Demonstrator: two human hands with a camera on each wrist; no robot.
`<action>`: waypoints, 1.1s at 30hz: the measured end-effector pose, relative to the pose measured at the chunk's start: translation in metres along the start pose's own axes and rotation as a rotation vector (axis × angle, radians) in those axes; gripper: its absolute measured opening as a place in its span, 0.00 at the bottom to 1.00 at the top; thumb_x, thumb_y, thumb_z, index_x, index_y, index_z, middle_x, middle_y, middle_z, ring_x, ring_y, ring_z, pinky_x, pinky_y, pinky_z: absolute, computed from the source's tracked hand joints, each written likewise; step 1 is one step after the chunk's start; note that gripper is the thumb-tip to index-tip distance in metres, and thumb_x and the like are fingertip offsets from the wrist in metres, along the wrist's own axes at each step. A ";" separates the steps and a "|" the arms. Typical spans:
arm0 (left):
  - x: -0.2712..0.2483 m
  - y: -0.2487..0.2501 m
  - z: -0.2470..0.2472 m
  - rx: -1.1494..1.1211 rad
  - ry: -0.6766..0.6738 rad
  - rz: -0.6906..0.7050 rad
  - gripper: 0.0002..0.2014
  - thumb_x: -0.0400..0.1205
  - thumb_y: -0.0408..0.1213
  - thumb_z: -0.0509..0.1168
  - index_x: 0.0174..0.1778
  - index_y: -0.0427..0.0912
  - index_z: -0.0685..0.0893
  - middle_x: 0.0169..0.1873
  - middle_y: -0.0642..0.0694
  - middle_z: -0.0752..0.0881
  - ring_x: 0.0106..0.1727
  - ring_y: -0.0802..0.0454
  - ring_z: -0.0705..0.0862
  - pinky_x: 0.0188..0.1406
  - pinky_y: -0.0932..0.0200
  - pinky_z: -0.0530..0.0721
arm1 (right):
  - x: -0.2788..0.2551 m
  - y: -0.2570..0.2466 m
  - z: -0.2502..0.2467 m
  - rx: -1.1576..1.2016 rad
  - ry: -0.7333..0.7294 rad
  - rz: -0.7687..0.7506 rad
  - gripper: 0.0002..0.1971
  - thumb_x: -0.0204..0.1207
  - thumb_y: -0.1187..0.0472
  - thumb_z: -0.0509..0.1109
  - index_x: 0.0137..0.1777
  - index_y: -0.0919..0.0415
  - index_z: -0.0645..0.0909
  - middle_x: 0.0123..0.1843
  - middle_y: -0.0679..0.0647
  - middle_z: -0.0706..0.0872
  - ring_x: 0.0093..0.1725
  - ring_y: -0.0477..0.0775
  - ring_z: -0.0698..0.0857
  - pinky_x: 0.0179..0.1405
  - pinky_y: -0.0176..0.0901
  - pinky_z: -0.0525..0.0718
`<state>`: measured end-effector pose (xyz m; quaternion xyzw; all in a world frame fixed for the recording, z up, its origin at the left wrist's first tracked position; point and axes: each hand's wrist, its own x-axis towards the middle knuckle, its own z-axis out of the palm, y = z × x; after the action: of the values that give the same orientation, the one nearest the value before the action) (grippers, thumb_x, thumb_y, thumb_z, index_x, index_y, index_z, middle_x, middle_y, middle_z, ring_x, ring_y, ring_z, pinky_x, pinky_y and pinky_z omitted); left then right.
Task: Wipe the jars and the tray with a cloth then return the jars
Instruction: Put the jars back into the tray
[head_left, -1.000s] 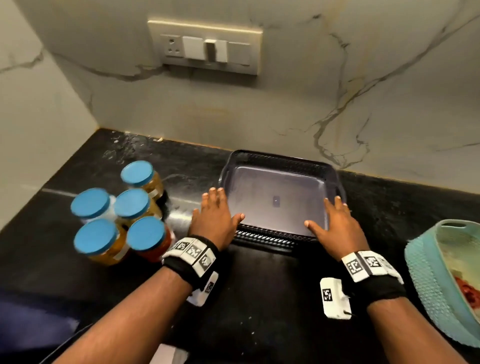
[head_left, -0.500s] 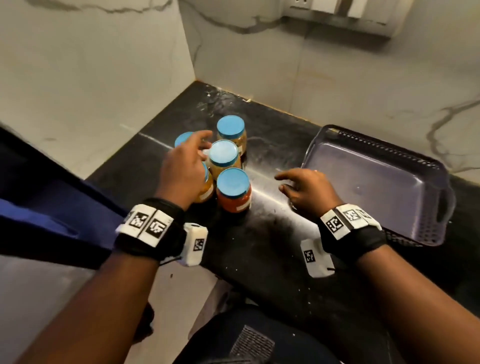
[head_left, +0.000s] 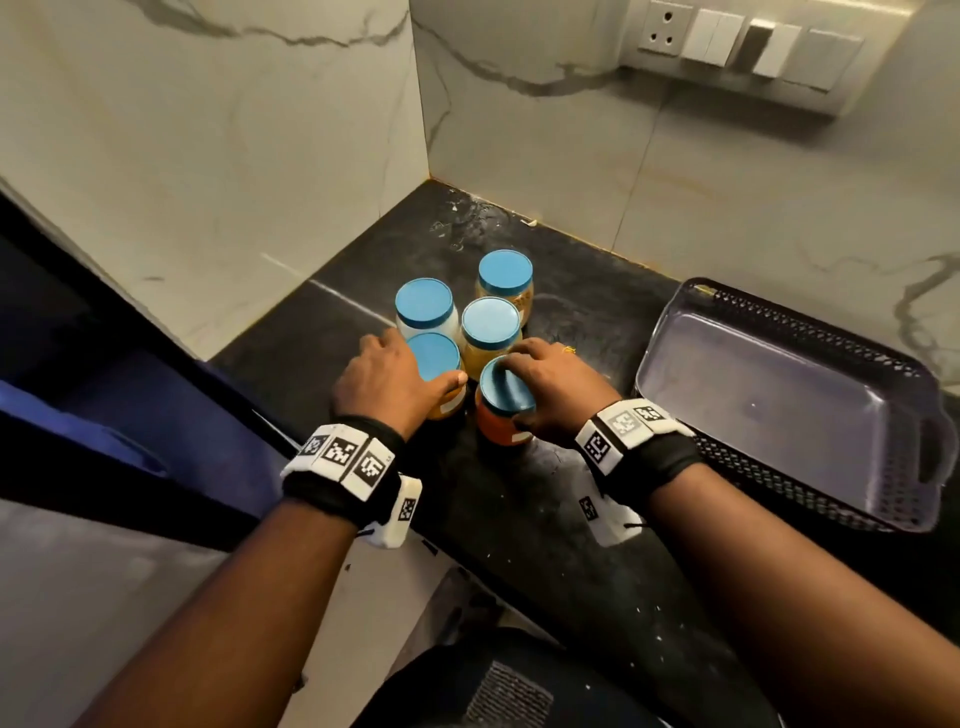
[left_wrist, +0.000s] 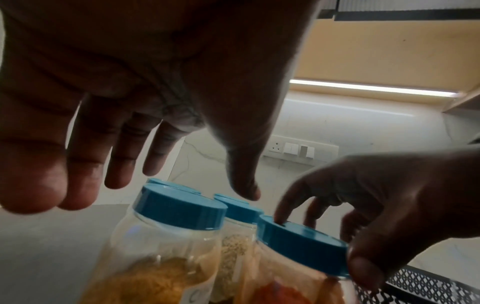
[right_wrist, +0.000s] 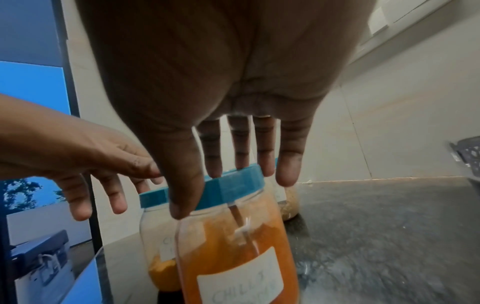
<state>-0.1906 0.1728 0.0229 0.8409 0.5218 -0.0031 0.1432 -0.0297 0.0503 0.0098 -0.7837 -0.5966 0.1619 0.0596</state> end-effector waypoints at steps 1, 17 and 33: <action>0.003 0.000 0.001 0.017 -0.013 -0.003 0.47 0.71 0.76 0.67 0.69 0.37 0.74 0.64 0.35 0.79 0.65 0.34 0.84 0.56 0.42 0.84 | -0.001 0.000 0.003 -0.008 0.007 0.017 0.29 0.69 0.51 0.80 0.69 0.50 0.75 0.69 0.55 0.78 0.66 0.63 0.79 0.60 0.54 0.83; 0.014 0.008 0.023 0.036 -0.032 0.014 0.42 0.74 0.69 0.70 0.68 0.36 0.71 0.60 0.36 0.77 0.62 0.34 0.84 0.53 0.41 0.84 | -0.013 -0.024 0.014 0.068 0.024 0.114 0.32 0.68 0.47 0.78 0.68 0.56 0.68 0.63 0.59 0.78 0.60 0.67 0.80 0.51 0.61 0.85; 0.003 0.042 -0.065 -0.146 -0.126 0.322 0.44 0.68 0.70 0.75 0.73 0.45 0.76 0.65 0.43 0.81 0.61 0.44 0.81 0.57 0.48 0.82 | -0.077 0.038 -0.032 0.394 0.273 0.483 0.34 0.65 0.30 0.76 0.64 0.53 0.82 0.57 0.51 0.88 0.55 0.53 0.87 0.52 0.46 0.85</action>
<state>-0.1620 0.1741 0.0943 0.8991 0.3694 0.0052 0.2347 -0.0022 -0.0305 0.0431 -0.8904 -0.3373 0.1770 0.2492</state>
